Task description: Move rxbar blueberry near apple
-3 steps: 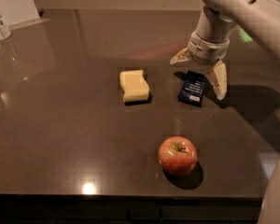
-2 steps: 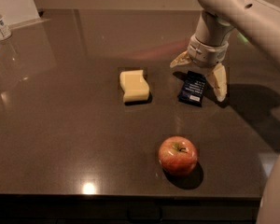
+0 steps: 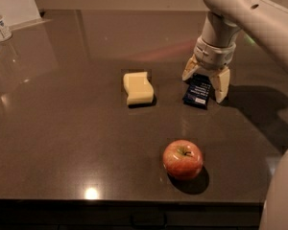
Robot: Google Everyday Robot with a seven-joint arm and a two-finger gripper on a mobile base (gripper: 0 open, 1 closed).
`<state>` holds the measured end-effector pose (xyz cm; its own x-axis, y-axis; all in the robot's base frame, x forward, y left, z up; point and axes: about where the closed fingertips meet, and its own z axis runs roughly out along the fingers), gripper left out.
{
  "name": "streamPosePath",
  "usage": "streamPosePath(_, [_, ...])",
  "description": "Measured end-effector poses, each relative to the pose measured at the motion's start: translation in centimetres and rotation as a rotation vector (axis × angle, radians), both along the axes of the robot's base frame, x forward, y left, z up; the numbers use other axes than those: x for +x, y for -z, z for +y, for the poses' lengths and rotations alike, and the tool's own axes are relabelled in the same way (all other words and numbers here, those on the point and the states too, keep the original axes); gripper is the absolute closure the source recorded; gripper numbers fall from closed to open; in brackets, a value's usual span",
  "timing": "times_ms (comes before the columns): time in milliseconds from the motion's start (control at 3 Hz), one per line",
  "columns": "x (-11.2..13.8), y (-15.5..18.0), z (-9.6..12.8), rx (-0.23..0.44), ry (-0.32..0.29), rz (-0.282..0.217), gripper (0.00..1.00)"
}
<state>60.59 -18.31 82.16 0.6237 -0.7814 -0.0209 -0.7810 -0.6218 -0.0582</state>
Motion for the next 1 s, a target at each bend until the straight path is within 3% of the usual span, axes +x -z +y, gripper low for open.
streamPosePath(667, [-0.02, -0.98, -0.04, -0.004, 0.000, 0.003, 0.87])
streamPosePath(1000, [-0.55, -1.28, -0.26, -0.019, 0.021, 0.007, 1.00])
